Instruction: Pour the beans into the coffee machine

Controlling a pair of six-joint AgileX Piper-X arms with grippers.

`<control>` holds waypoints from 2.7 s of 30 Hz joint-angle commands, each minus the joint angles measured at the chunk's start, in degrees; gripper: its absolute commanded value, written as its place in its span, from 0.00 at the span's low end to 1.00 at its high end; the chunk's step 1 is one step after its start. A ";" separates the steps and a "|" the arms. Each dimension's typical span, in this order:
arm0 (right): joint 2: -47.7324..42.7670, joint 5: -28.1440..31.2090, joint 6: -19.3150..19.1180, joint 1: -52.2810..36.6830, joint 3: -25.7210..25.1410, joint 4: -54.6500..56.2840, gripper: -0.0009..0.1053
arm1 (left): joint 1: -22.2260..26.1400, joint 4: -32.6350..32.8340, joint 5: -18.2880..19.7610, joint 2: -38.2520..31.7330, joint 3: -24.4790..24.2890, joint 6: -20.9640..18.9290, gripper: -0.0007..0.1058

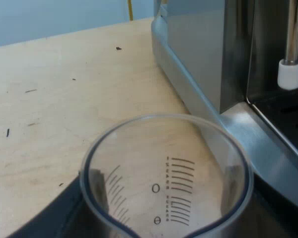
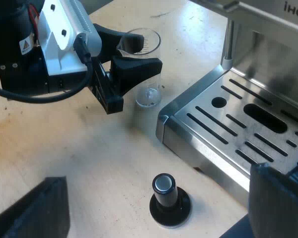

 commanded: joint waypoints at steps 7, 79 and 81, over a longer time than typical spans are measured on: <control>-0.14 -0.45 -0.18 0.13 -0.43 -0.13 0.74 | 0.04 1.79 0.31 0.54 -0.05 -1.96 0.49; -21.28 1.68 0.70 -31.30 -0.43 13.61 0.74 | 0.04 91.74 5.40 -72.33 -13.95 -3.56 0.67; -22.96 1.68 0.70 -34.88 -0.43 13.60 0.74 | 0.04 92.05 5.40 -73.46 -13.95 -3.56 0.67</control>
